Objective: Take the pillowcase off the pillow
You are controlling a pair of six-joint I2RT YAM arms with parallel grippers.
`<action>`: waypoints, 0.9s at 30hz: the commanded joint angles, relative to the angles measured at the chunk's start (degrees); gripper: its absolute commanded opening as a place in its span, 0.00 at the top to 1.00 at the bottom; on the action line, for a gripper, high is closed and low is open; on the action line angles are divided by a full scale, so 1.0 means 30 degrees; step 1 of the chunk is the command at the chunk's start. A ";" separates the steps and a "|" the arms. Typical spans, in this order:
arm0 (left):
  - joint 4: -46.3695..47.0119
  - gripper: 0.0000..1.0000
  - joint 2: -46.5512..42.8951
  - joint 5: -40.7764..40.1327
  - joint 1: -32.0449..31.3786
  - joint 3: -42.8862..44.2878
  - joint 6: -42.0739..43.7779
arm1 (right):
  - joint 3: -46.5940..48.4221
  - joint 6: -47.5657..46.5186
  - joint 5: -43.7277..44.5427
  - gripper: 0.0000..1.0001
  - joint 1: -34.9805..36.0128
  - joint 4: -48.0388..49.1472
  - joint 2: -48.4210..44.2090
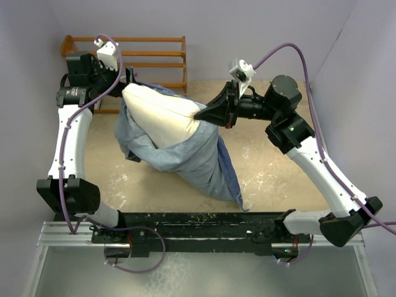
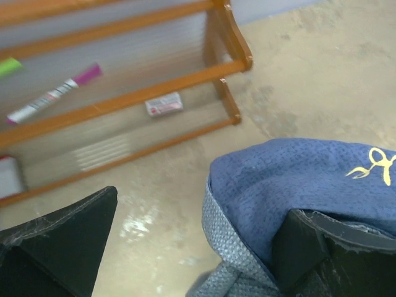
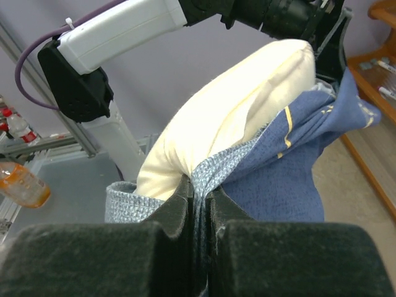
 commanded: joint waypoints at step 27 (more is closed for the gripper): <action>-0.9871 0.01 -0.3034 1.3801 0.3581 1.0108 0.8029 | -0.0804 0.0271 0.0471 1.00 -0.2867 0.1117 -0.0830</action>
